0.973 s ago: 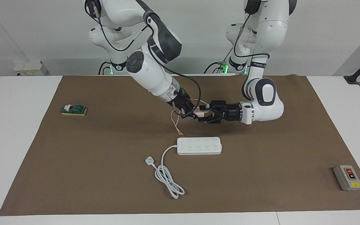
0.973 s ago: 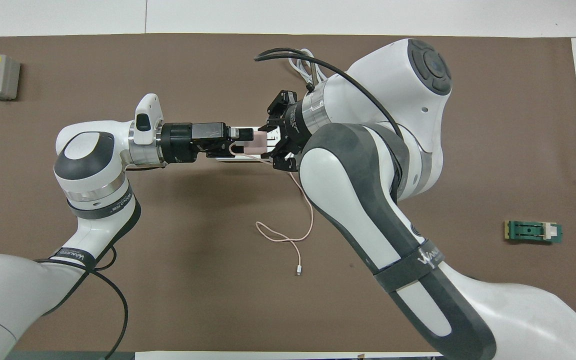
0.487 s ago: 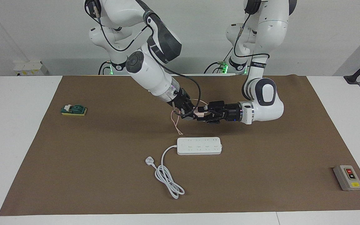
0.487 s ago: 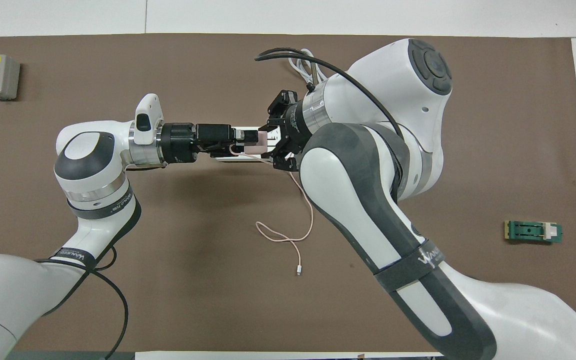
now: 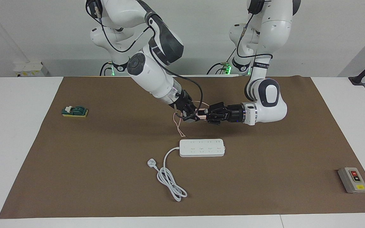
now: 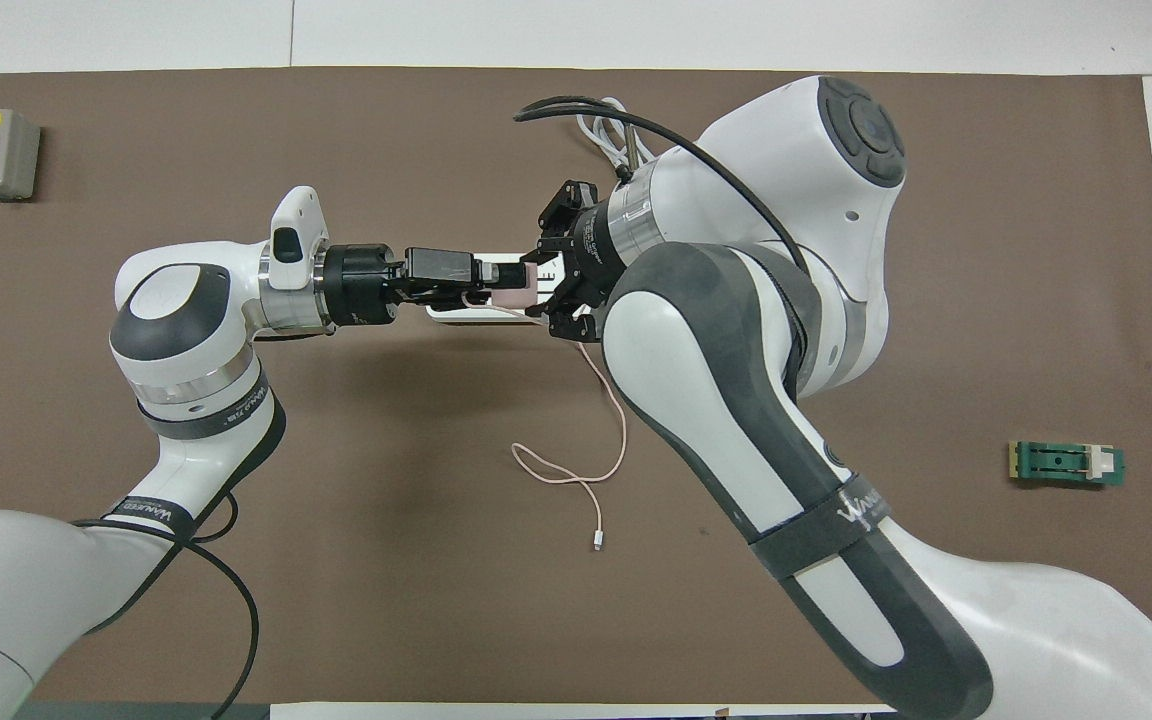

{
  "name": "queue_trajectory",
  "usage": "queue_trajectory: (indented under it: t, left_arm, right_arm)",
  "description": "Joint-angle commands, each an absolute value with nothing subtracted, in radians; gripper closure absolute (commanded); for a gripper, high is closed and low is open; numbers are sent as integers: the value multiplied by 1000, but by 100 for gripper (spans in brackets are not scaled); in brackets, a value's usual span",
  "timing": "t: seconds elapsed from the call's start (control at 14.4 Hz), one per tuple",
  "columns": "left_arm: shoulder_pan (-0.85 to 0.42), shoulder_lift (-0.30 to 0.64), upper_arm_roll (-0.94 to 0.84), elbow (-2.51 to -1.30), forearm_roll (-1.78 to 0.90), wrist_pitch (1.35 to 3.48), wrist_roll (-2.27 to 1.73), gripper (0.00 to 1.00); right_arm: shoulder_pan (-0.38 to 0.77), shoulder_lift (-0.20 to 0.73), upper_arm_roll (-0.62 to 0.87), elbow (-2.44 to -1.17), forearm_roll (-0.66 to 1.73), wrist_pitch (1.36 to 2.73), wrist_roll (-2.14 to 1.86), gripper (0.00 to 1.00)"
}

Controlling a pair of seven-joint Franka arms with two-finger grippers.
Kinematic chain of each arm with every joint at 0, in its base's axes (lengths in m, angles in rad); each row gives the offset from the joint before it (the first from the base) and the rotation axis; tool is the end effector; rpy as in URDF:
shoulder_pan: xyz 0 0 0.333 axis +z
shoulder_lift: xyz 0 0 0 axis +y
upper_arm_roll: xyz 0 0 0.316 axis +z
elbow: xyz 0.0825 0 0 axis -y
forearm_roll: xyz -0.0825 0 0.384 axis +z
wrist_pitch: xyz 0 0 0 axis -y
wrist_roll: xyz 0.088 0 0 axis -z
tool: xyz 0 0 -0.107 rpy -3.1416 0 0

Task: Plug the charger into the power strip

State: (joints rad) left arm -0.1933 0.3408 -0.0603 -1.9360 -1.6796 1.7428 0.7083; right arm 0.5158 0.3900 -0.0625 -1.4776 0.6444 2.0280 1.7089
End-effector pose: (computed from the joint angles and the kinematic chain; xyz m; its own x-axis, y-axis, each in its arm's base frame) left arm 0.5741 -0.2389 0.3584 0.9988 -0.0490 -0.0076 0.0071 -0.0101 0.9999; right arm 0.6066 0.3412 0.4795 0.0655 -0.8249 -0.5614 -0.9971 -0.0760 -0.0047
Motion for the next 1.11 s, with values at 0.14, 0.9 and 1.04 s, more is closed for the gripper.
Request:
queue_trajectory:
  t: [0.14, 0.9, 1.04]
  left_arm:
    - [-210, 319, -58, -1968, -1726, 1750, 715, 100]
    - [-180, 302, -49, -1936, -1718, 1808, 712, 100]
    - [-178, 275, -46, -1934, -1707, 1871, 683, 100]
  right_arm:
    - [505, 393, -60, -1457, 634, 2016, 1720, 0]
    - [422, 353, -67, -1457, 626, 1988, 1718, 0]
    - [391, 338, -72, -1459, 618, 1976, 1710, 0]
